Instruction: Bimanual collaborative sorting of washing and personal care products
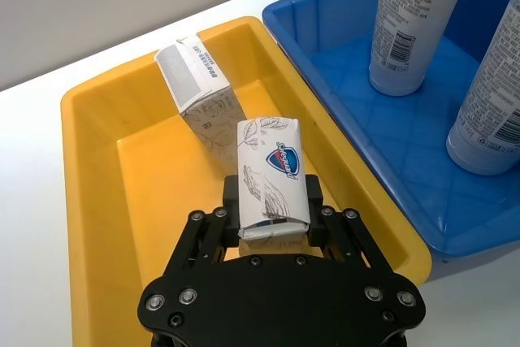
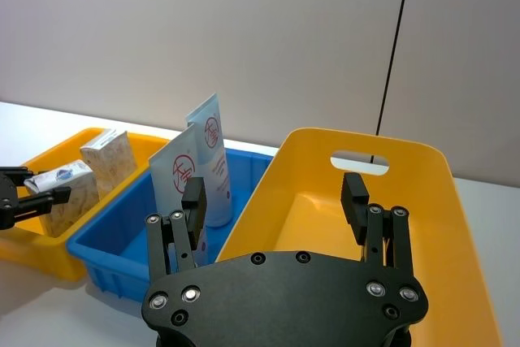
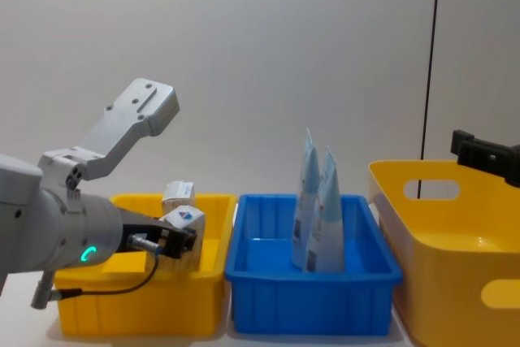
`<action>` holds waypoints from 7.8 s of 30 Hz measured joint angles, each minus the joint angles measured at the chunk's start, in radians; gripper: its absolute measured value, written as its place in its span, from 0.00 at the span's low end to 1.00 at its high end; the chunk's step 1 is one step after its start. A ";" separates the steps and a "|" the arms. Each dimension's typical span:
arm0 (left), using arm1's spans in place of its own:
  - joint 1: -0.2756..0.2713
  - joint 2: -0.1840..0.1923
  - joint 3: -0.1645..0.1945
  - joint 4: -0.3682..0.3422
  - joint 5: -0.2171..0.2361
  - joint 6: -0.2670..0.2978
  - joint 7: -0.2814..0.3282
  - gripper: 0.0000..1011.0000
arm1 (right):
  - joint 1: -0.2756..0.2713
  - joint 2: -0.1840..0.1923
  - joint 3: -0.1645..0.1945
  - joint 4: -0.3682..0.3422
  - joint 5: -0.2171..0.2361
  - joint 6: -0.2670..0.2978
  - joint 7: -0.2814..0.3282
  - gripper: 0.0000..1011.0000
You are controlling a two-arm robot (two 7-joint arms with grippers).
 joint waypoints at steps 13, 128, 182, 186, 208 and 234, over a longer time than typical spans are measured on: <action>-0.001 -0.001 -0.001 0.002 0.001 0.001 -0.001 0.36 | 0.000 0.000 0.000 0.000 0.000 0.000 0.000 0.99; -0.339 0.190 0.216 0.051 -0.301 -0.318 -1.163 0.35 | 0.000 0.000 0.000 0.000 0.000 0.000 0.000 0.99; -0.344 0.187 0.224 0.060 -0.303 -0.320 -1.177 0.35 | -0.004 0.281 0.019 -0.047 0.165 0.036 0.471 0.99; -0.344 0.187 0.224 0.060 -0.303 -0.320 -1.177 0.35 | 0.003 0.315 0.019 -0.052 0.185 0.040 0.530 0.99; -0.344 0.187 0.224 0.060 -0.303 -0.320 -1.177 0.36 | 0.095 0.395 -0.034 -0.019 0.227 0.001 0.727 0.99; -0.344 0.187 0.224 0.060 -0.303 -0.320 -1.177 0.35 | 0.223 0.340 -0.146 0.080 0.172 -0.025 0.753 0.99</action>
